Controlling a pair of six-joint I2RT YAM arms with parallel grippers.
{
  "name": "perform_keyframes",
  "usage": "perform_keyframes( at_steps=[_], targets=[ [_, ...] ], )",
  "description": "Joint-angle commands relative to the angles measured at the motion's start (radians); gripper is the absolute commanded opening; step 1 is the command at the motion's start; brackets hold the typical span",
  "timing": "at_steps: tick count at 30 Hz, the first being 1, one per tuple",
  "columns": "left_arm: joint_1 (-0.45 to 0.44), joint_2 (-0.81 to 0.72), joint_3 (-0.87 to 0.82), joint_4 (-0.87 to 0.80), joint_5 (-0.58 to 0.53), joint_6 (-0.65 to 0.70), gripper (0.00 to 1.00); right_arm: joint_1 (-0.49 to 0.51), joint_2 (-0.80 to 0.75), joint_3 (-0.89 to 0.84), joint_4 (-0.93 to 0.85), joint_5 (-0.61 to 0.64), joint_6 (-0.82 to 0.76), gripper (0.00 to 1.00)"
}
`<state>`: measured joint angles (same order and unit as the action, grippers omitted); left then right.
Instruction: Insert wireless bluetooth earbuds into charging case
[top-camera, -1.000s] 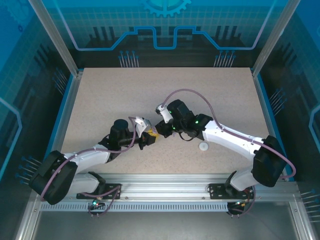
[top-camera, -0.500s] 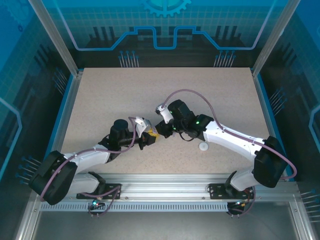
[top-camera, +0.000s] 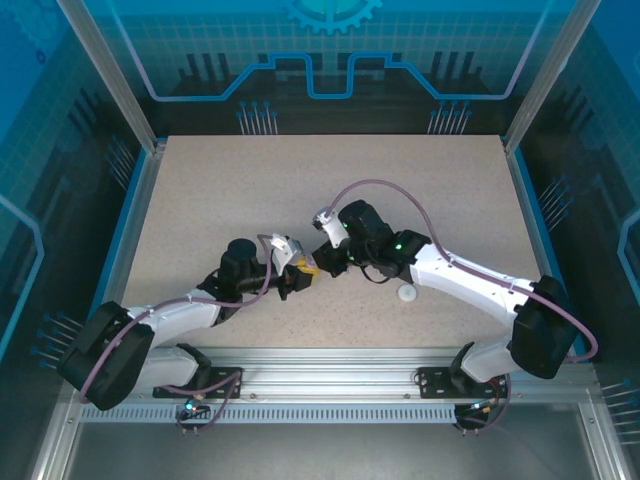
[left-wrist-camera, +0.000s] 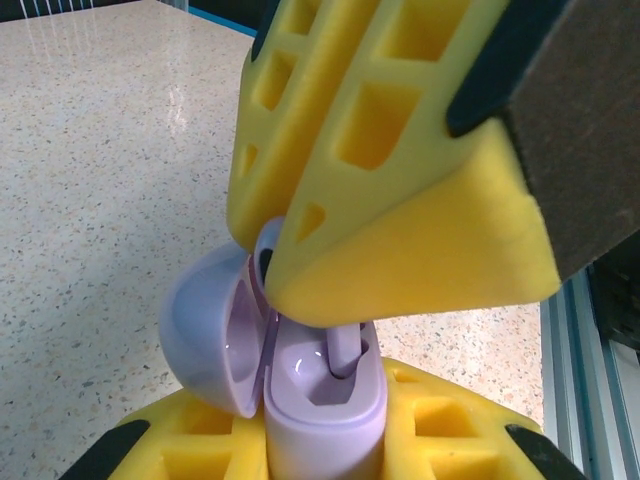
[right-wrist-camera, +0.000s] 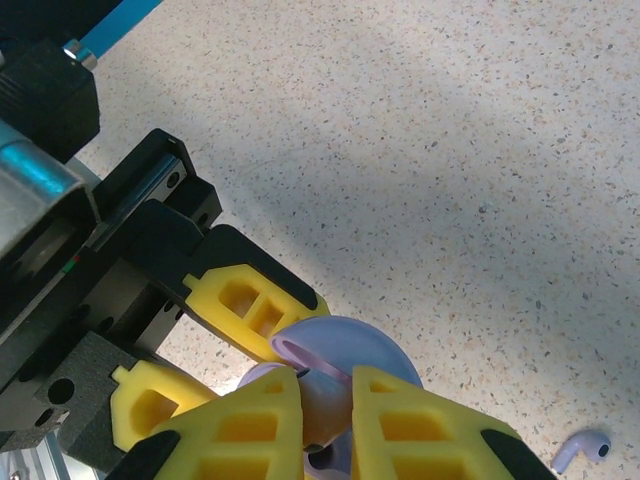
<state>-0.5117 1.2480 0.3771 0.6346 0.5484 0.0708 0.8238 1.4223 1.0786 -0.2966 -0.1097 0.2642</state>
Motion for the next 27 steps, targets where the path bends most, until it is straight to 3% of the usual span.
perform_keyframes(
  at_steps=[1, 16, 27],
  targets=[
    [-0.005, -0.012, -0.001, 0.018, 0.005, 0.029, 0.15, 0.01, -0.036, 0.001, 0.056, -0.086, 0.009, 0.14],
    [-0.013, -0.029, -0.007, 0.017, 0.001, 0.046, 0.15, -0.002, -0.055, -0.002, 0.012, -0.06, -0.009, 0.14],
    [-0.038, -0.049, -0.036, 0.051, 0.008, 0.113, 0.13, -0.003, -0.145, -0.024, -0.015, -0.035, -0.143, 0.14]
  ],
)
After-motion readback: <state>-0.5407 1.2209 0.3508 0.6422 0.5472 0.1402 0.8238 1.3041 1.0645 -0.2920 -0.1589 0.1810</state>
